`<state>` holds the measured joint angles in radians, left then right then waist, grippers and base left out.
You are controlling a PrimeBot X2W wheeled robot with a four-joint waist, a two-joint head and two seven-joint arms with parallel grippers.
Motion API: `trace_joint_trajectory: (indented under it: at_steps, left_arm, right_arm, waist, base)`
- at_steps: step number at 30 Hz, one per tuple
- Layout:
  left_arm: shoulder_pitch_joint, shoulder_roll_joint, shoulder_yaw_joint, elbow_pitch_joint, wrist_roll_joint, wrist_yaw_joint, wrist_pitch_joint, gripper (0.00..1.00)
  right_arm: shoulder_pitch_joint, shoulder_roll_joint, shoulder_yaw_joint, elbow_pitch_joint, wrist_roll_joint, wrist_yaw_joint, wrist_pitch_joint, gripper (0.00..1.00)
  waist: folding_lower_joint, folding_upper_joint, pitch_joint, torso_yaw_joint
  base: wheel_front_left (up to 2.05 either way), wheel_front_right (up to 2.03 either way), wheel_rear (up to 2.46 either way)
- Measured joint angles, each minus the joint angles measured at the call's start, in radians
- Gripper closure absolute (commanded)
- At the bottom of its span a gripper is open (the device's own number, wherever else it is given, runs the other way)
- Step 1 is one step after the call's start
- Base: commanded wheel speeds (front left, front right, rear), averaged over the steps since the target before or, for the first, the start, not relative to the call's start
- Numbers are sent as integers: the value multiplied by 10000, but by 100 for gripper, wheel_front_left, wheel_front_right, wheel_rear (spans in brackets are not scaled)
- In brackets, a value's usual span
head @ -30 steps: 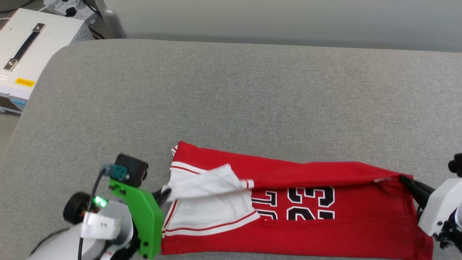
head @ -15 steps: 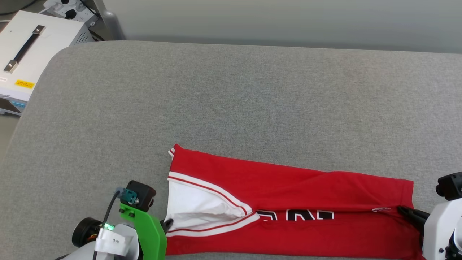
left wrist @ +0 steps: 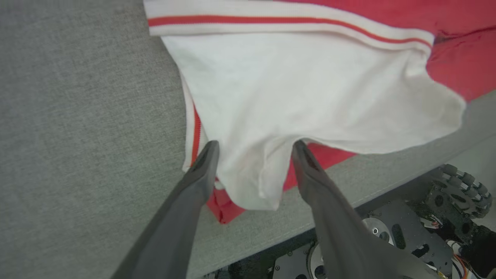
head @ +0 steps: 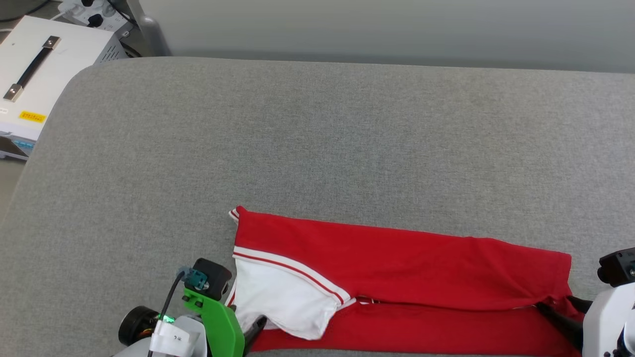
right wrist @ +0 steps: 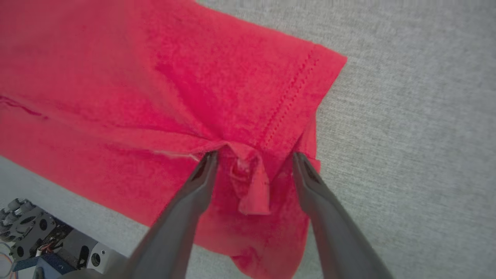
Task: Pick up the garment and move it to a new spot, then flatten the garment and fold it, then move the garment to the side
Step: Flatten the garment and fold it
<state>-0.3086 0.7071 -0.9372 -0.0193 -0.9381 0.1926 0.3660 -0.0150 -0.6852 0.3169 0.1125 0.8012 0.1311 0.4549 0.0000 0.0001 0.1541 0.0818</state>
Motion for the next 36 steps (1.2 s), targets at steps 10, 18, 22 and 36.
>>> trace_joint_trajectory:
  at_steps: [10, 18, 22, 36]
  left_arm:
    - [8, -36, 1143, -523, -54, 594, -1630, 0]
    - [99, -311, 2226, -616, 146, 1231, -3820, 0]
    - [100, -508, 2418, -491, 506, 1287, -4813, 0]
    - [363, -1570, 4418, -247, 2978, 621, -6220, 0]
  right_arm:
    - [228, -44, -802, -744, 1118, 0, 128, 0]
    - [453, 683, -2385, -1191, 1198, 0, 1290, 0]
    - [490, 1576, -3310, -1233, 1114, 0, 2013, 0]
    - [-130, 4938, -6663, -790, -1567, 0, 3814, 0]
  waist:
    - [0, 0, -452, -91]
    - [0, 0, -602, -263]
    - [0, 0, -529, -274]
    - [0, 0, -29, -18]
  base:
    - [0, 0, 0]
    - [0, 0, 0]
    - [0, 0, 0]
    - [0, 0, 0]
